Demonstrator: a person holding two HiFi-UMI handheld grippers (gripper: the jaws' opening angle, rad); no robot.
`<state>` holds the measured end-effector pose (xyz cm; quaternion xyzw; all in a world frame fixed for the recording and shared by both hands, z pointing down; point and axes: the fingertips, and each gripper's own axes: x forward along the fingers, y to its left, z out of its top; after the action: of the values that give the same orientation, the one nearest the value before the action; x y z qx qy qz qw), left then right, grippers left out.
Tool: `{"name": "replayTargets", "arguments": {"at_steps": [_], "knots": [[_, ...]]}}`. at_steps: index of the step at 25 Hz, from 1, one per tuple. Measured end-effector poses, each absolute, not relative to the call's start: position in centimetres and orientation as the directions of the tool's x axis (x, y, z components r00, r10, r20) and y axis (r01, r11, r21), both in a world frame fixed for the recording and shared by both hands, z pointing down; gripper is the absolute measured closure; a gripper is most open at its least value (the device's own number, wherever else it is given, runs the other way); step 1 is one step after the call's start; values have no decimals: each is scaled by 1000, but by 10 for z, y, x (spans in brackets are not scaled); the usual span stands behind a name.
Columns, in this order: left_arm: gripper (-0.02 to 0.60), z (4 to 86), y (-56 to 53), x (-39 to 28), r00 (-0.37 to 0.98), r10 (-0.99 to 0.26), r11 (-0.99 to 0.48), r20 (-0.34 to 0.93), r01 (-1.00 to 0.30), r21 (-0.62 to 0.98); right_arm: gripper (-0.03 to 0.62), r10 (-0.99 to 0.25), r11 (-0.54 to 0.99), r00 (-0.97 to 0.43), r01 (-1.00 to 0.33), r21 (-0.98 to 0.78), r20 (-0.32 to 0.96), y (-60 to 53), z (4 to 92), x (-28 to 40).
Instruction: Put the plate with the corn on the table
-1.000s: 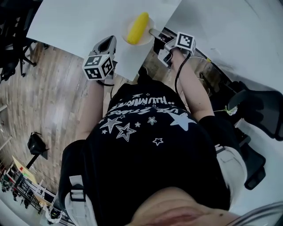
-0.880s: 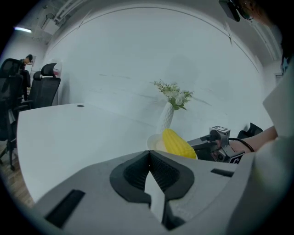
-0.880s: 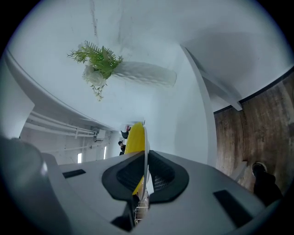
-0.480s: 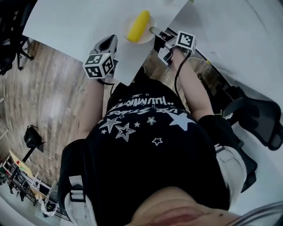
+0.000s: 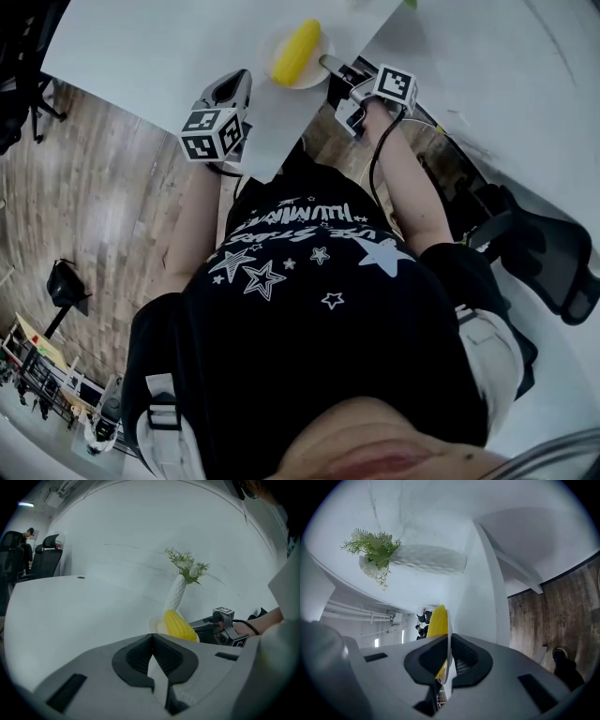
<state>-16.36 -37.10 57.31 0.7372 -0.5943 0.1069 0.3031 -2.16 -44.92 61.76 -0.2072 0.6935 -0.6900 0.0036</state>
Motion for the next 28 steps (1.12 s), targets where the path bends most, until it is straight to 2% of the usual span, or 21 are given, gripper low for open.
{"name": "replayTargets", "arguments": {"at_steps": [20,28], "knots": [[575,578,-369,-164,260,-811,-82,524,-938,338,576,-306,-80,-865,-392,-916,397,-454,622,-22],[575,576,-364,-171,256,-807,-71,532,-937,342,576,-311,-105,-816,-479,-871,487,-453,624,-29]]}}
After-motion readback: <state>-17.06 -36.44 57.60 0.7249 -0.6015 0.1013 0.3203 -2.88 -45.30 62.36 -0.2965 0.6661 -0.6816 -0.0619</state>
